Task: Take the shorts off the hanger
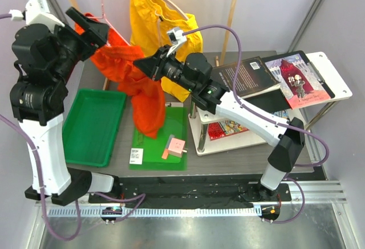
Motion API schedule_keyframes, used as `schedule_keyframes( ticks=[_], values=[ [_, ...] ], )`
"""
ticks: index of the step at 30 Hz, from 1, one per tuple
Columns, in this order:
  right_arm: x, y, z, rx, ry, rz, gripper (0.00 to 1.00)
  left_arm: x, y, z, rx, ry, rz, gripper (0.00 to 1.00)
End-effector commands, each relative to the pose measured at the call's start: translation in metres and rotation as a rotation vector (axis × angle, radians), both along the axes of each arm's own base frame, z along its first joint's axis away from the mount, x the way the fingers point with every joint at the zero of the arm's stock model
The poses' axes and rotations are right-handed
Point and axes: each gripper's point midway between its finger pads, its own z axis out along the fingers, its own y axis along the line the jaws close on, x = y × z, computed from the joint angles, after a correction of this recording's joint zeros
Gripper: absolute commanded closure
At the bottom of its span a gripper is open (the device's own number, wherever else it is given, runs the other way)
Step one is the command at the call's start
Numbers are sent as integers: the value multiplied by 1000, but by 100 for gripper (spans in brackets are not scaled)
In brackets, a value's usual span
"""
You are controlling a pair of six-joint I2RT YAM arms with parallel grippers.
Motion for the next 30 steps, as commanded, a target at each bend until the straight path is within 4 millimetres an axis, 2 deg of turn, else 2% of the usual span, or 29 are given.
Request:
schedule_keyframes(
  ticks=[1,4,5,7,9,10,13,17,22,30],
  values=[
    [-21,-24,65,91,-159,14,99,13,10,21,-59,-65,-47,17],
    [-26,-23,63,66,-159,40,99,14,13,35,-37,-142,-53,18],
    [-27,-22,60,61,-153,50,99,17,14,47,-35,-196,-58,18],
    [-32,-24,63,64,-159,62,99,24,6,46,-9,-208,-107,22],
    [-36,-26,64,69,-164,71,99,31,5,40,5,-194,-109,28],
    [-37,-27,65,70,-166,74,99,35,6,36,11,-183,-103,36],
    [-42,-28,71,76,-178,93,99,43,5,27,29,-165,-115,44],
    [-41,-31,74,77,-180,87,99,43,3,25,43,-160,-127,46],
    [-46,-34,77,87,-186,101,99,34,13,29,123,-192,-86,47],
    [-52,-37,78,87,-195,120,99,55,23,15,280,-184,-53,50]
  ],
)
